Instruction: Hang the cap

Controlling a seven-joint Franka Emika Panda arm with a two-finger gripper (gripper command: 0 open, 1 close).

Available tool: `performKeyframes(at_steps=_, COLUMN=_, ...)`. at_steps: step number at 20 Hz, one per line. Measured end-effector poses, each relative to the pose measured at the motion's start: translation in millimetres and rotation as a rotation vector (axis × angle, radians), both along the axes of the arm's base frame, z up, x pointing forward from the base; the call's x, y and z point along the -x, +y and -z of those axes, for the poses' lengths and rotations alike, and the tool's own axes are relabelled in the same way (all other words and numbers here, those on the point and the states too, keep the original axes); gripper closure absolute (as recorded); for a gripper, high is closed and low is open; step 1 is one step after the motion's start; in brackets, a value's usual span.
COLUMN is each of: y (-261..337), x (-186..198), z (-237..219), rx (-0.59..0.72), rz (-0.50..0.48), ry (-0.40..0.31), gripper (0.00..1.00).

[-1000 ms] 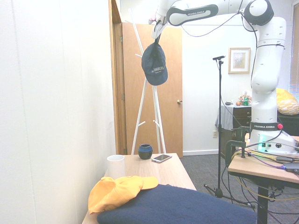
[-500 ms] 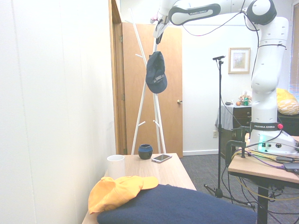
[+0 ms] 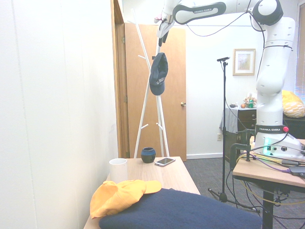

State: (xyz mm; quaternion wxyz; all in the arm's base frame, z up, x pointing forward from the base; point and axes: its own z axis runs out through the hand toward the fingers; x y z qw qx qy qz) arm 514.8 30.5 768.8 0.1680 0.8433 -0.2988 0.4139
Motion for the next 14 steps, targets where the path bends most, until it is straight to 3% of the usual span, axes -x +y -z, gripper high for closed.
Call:
performKeyframes(at_steps=5, y=11, x=37, z=-14, rx=-0.035, rz=-0.019, ry=-0.022, gripper=0.00)
performKeyframes(at_steps=14, y=44, x=71, z=25, rx=-0.468, rz=-0.153, ry=0.328, gripper=0.00)
